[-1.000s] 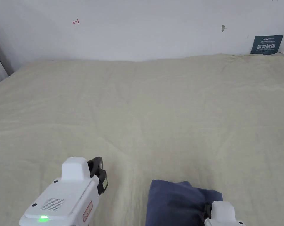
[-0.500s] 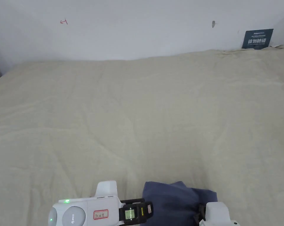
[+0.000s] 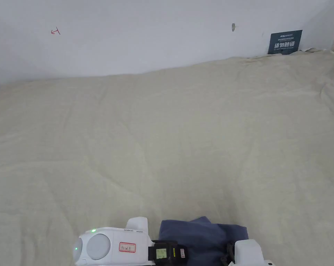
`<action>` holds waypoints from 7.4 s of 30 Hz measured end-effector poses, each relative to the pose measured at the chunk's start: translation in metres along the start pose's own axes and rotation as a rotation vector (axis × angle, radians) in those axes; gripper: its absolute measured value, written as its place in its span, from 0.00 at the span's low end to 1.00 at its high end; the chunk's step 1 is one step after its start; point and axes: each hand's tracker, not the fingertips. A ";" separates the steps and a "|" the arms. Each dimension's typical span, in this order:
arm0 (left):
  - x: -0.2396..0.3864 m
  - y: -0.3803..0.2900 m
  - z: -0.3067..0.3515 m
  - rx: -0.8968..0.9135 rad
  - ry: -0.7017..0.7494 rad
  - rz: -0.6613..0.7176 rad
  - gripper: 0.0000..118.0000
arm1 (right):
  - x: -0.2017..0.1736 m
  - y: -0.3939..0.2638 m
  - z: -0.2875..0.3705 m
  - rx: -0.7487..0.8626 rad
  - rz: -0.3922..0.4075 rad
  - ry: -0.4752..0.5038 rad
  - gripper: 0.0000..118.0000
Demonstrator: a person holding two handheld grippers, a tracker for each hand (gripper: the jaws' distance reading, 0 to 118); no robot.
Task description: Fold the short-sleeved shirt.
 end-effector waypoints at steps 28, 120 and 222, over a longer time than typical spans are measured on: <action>-0.011 0.007 0.069 0.058 0.082 -0.046 0.18 | 0.020 0.080 0.068 0.215 0.042 0.032 0.00; 0.076 -0.024 0.194 1.182 0.738 -0.423 0.00 | 0.030 0.184 0.142 0.630 0.060 -0.093 0.00; 0.068 -0.042 0.166 1.282 0.643 -0.331 1.00 | 0.029 0.167 0.157 0.666 0.055 -0.108 1.00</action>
